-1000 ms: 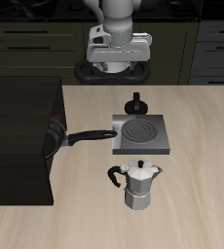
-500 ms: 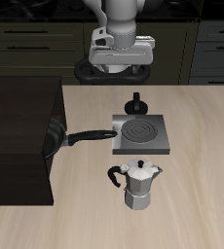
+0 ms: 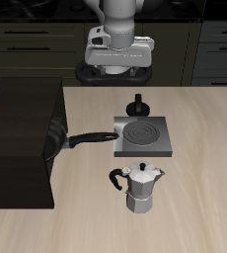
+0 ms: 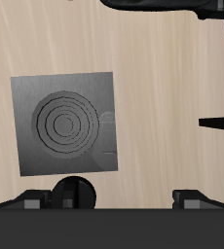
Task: Place the frypan on top of the shelf
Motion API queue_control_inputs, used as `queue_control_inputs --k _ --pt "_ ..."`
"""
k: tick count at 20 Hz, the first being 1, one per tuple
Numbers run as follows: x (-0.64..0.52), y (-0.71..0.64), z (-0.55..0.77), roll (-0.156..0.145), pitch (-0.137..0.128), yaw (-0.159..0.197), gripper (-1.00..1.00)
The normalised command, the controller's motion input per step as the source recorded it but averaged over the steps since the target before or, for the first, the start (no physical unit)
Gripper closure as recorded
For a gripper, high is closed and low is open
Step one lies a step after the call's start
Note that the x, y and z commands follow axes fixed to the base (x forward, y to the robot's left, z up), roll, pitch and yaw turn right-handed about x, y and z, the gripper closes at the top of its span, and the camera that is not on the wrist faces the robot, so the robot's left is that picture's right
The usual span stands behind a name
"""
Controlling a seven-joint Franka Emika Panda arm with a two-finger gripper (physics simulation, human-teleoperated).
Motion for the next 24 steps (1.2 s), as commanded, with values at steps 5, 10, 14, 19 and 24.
queue_control_inputs --k 5,10,14,19,24 --pt "0.26 -0.06 0.11 0.004 -0.023 -0.018 -1.0" --pt "0.3 -0.01 0.04 -0.032 0.006 -0.023 -1.0" --pt "0.24 0.03 0.04 -0.018 -0.006 -0.012 -1.0" --pt "0.28 -0.05 0.15 -0.046 -0.01 -0.051 -1.0" --pt "0.27 -0.06 0.12 -0.042 0.003 -0.053 -1.0"
